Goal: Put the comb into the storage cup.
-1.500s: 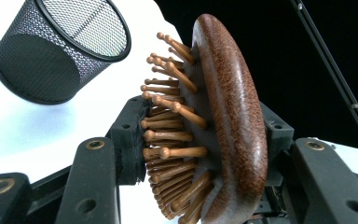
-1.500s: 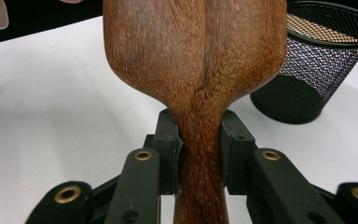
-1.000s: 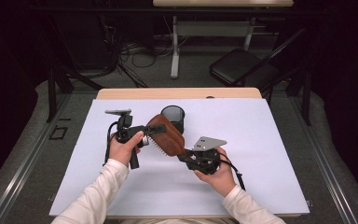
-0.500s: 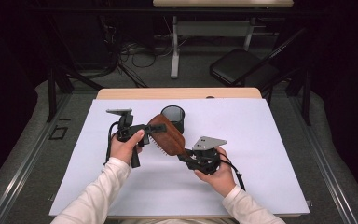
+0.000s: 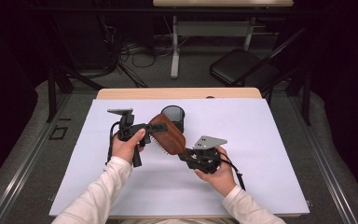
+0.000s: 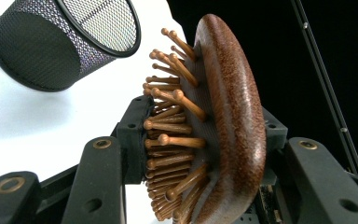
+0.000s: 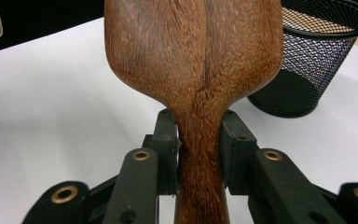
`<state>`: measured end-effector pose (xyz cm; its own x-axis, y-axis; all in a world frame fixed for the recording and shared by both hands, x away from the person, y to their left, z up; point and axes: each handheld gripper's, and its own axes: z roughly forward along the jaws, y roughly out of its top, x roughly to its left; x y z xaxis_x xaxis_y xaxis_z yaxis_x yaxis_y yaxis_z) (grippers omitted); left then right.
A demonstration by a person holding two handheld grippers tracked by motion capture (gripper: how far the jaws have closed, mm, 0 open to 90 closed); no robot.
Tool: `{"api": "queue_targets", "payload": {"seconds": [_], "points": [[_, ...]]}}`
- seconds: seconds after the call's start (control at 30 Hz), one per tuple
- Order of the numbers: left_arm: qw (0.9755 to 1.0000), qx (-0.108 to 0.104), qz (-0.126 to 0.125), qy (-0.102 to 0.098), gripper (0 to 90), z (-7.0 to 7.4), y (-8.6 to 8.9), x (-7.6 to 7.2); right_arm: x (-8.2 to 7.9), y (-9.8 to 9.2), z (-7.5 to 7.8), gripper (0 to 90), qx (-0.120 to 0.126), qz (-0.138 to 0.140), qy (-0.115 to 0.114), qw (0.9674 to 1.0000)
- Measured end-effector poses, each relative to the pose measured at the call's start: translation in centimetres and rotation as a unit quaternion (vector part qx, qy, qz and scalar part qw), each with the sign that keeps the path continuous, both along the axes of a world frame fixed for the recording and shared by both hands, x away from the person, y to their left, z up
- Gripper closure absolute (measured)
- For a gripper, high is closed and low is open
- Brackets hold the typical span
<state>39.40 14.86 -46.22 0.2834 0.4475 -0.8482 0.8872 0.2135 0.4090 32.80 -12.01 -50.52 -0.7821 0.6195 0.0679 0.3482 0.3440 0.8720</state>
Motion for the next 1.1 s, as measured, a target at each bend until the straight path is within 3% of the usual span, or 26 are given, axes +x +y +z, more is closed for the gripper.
{"api": "queue_targets", "payload": {"seconds": [0.37,0.67,0.8,0.9,1.1], "points": [[1.0,-0.004,0.003,0.001,51.3,0.0,-0.2,0.2,0.2,-0.2,0.1,65.7,0.007,-0.002,0.003,1.0],[0.9999,-0.003,0.012,-0.01,51.2,0.1,-0.2,0.5,0.4,-0.3,0.3,50.8,0.023,0.003,0.002,0.9997],[0.9997,0.005,0.017,-0.016,51.3,0.0,0.0,0.6,0.4,-0.5,0.5,46.8,0.007,0.006,-0.019,0.9998],[0.9997,-0.004,0.018,-0.018,51.3,-0.1,0.1,0.7,0.6,-0.8,0.7,44.3,-0.004,0.001,-0.03,0.9995],[0.9994,-0.002,0.024,-0.025,51.2,0.0,0.3,0.8,0.7,-1.4,1.2,41.8,-0.006,-0.011,-0.033,0.9994]]}}
